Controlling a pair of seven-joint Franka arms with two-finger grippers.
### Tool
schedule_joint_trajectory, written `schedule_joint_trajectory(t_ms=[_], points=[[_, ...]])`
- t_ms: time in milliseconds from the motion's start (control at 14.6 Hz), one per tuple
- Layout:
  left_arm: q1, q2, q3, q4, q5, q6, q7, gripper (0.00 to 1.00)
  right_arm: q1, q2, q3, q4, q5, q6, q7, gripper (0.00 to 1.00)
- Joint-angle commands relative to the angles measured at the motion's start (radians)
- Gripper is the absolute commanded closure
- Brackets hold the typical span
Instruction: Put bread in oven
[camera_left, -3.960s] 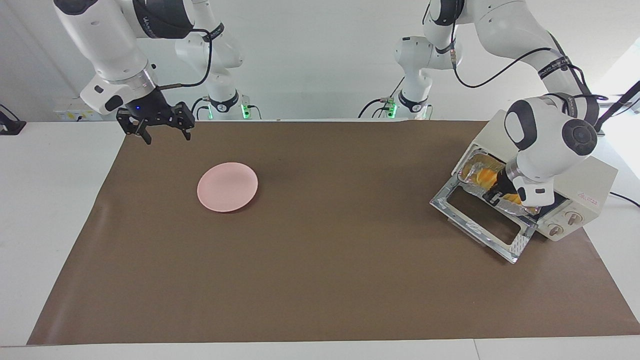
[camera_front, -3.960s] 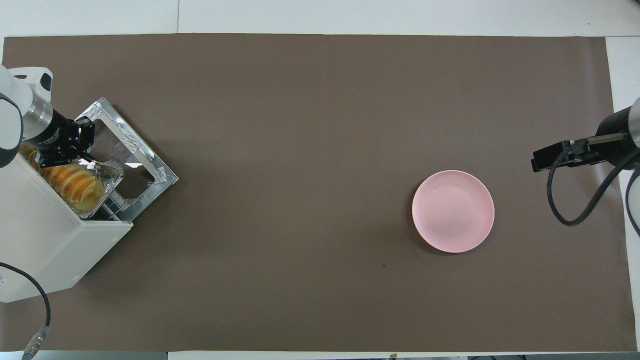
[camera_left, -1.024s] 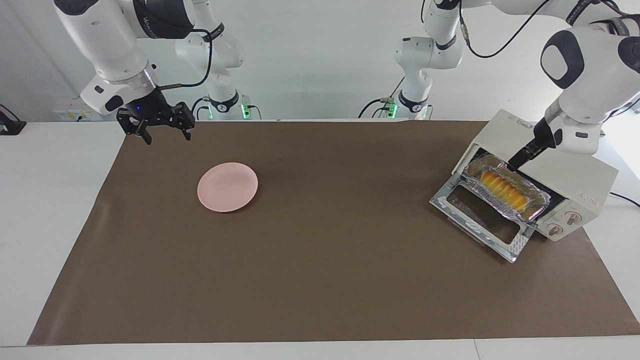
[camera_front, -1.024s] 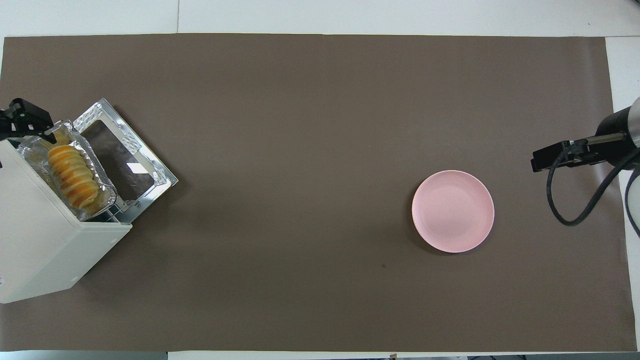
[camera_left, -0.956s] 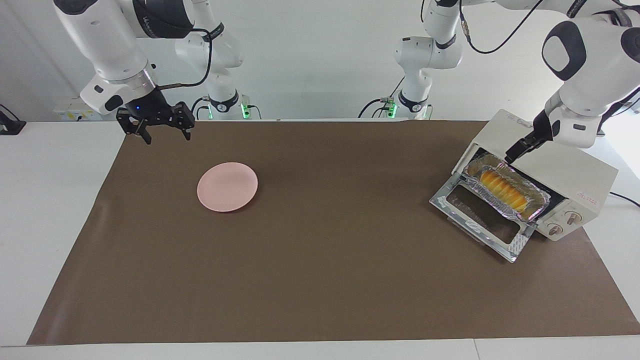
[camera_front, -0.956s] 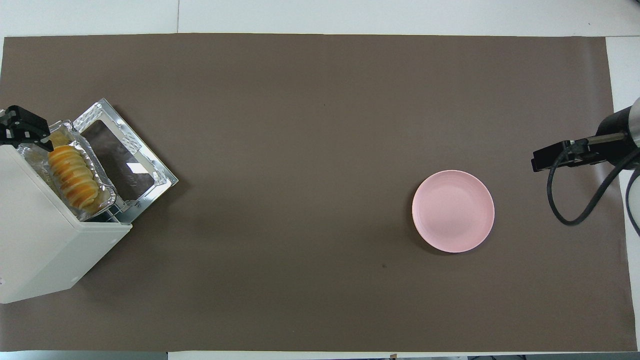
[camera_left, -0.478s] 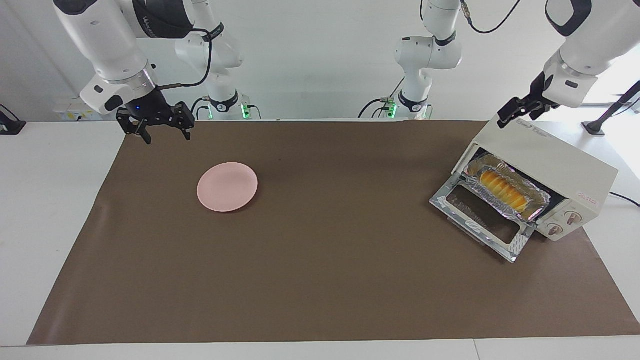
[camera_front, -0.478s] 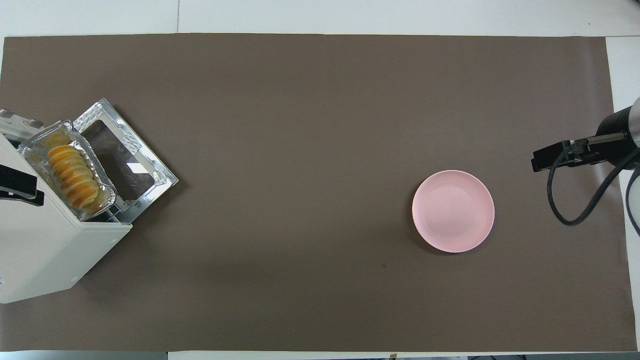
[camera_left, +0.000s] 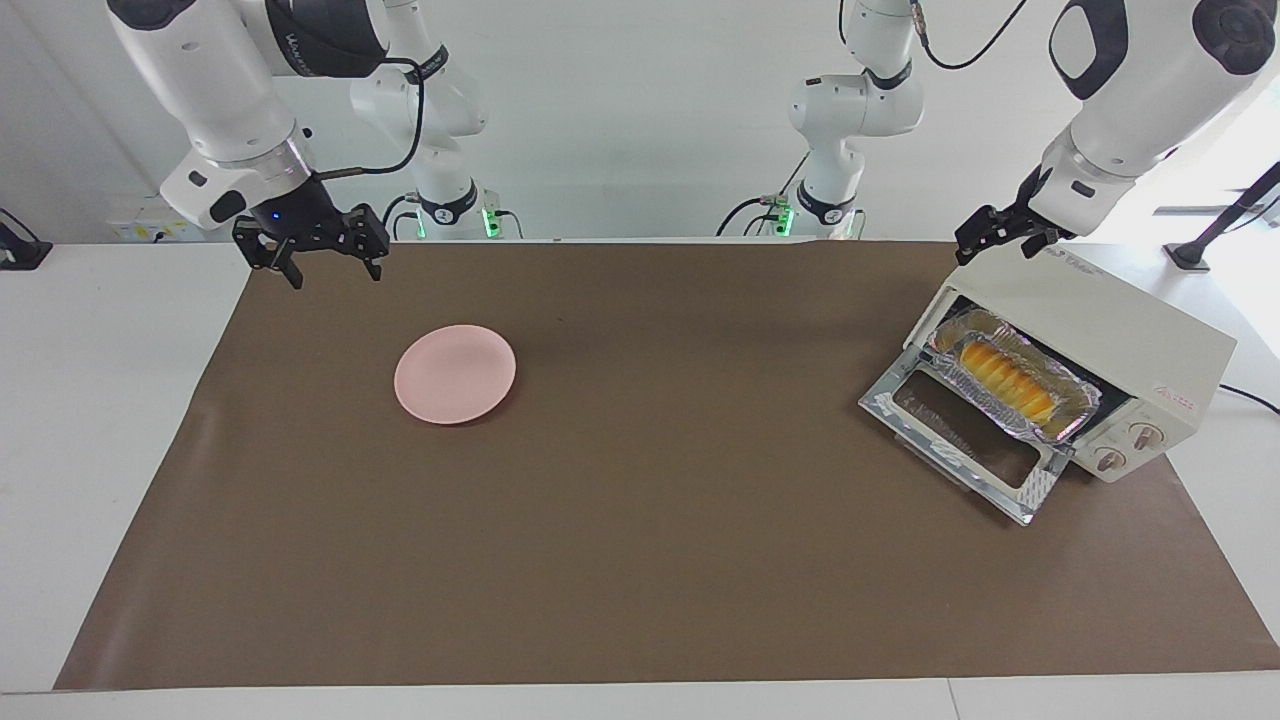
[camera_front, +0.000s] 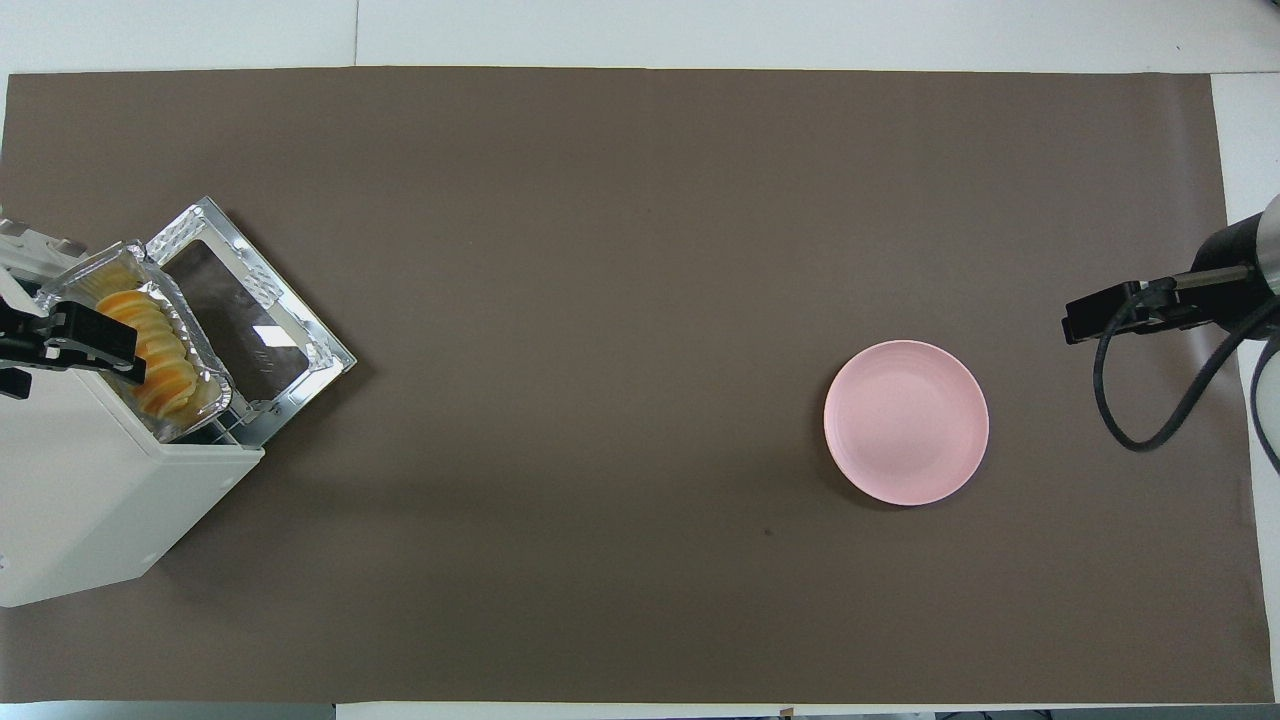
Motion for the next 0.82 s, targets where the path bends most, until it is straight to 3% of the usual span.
schedule_joint_trajectory(t_ms=[0,751], points=[[0.023,-0.032,-0.021,0.018,-0.018,-0.013,0.006,0.00,-0.013,-0.019,0.006,-0.018,0.019,0.007,-0.012,0.00],[0.011,-0.034,-0.052,0.009,-0.010,0.027,0.004,0.00,-0.013,-0.019,0.008,-0.018,0.019,0.005,-0.012,0.00]])
